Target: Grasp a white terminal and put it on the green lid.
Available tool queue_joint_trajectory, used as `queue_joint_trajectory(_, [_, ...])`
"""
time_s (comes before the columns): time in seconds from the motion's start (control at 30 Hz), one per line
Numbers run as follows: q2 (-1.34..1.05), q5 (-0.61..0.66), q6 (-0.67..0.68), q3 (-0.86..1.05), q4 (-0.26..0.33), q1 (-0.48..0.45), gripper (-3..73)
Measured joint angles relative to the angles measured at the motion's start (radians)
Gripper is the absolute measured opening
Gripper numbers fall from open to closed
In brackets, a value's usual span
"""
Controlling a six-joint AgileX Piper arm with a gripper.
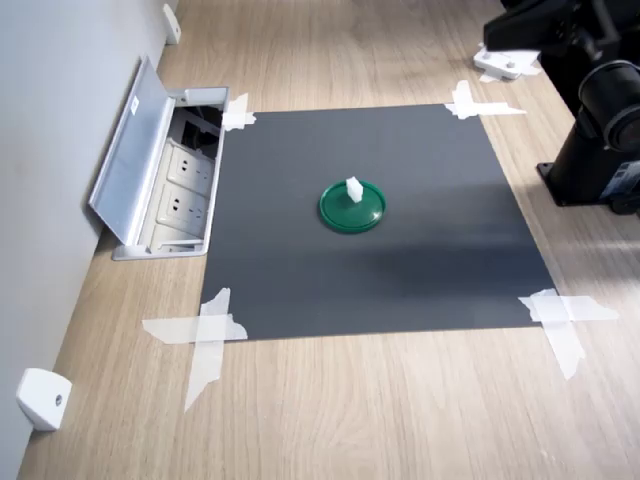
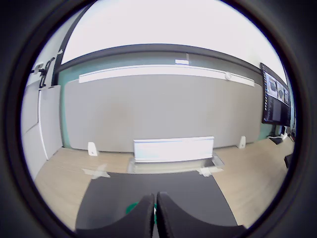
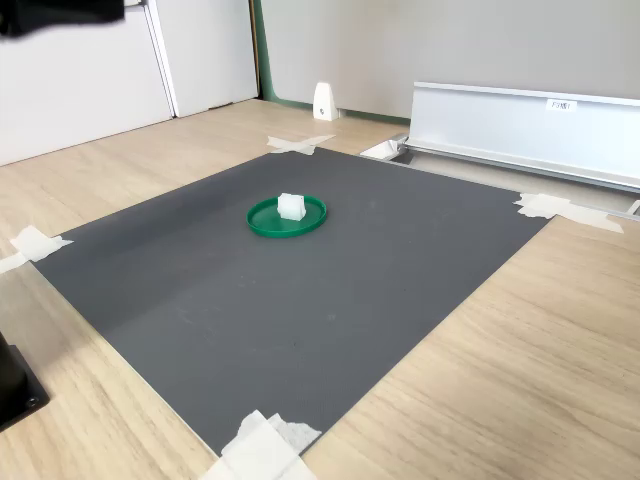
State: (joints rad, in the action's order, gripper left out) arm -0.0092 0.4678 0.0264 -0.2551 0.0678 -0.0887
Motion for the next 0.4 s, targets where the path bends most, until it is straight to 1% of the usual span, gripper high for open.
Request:
queue_joint_trajectory(0.13, [-0.002, 0.003, 0.0, 0.059, 0.019, -0.047, -0.7])
queue_joint_trajectory(0.4, [-0.002, 0.019, 0.0, 0.144, 0.021, -0.054, -0.7])
